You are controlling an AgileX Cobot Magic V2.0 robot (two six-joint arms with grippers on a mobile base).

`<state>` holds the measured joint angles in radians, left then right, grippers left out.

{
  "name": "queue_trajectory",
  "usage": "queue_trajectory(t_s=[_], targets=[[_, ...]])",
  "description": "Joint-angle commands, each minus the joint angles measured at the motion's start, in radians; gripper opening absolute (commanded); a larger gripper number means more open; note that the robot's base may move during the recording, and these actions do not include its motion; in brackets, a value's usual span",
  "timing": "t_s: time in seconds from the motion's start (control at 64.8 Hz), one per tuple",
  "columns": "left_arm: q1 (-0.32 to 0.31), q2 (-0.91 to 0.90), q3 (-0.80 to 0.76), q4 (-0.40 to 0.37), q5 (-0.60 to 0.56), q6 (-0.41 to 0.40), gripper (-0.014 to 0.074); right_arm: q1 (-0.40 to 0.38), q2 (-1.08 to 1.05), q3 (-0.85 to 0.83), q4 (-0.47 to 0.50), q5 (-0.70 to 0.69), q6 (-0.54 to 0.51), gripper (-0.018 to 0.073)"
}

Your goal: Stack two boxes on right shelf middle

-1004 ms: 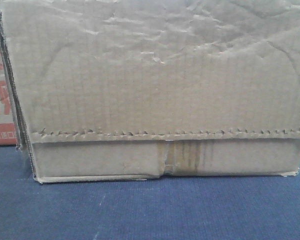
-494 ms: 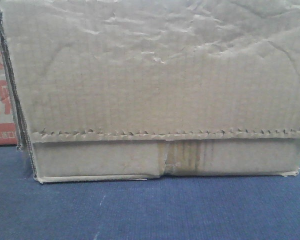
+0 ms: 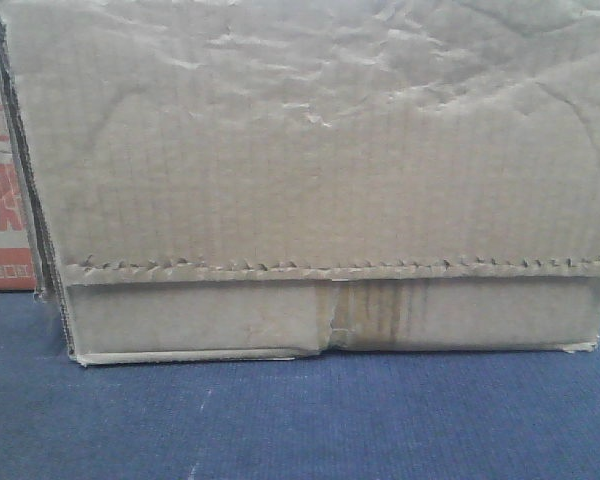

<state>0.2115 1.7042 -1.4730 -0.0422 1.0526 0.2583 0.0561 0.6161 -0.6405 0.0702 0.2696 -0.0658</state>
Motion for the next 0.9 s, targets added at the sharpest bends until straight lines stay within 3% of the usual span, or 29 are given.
queue_trajectory(t_s=[0.0, 0.247, 0.479, 0.618, 0.741, 0.803, 0.88], targets=[[0.004, -0.013, -0.008, 0.002, -0.007, 0.003, -0.0111, 0.003, 0.002, -0.006, -0.007, -0.009, 0.002, 0.0558], [0.004, -0.090, -0.100, 0.002, 0.035, -0.035, -0.0111, 0.003, 0.002, -0.006, -0.007, -0.009, 0.002, 0.0558], [0.004, -0.200, -0.282, -0.018, 0.029, -0.131, -0.0111, 0.005, 0.002, -0.006, -0.007, -0.002, 0.002, 0.0558], [0.004, -0.246, -0.410, -0.118, 0.029, -0.131, -0.0111, 0.005, 0.002, -0.006, -0.007, 0.006, 0.002, 0.0558], [-0.002, -0.268, -0.493, -0.295, 0.031, -0.131, -0.0111, 0.005, 0.002, -0.006, -0.007, 0.006, 0.002, 0.0558], [-0.026, -0.277, -0.511, -0.352, 0.031, -0.131, -0.0111, 0.005, 0.002, -0.006, -0.007, 0.006, 0.002, 0.0558], [-0.096, -0.277, -0.515, -0.368, 0.031, -0.131, -0.0111, 0.005, 0.002, -0.006, -0.007, 0.006, 0.002, 0.0558]])
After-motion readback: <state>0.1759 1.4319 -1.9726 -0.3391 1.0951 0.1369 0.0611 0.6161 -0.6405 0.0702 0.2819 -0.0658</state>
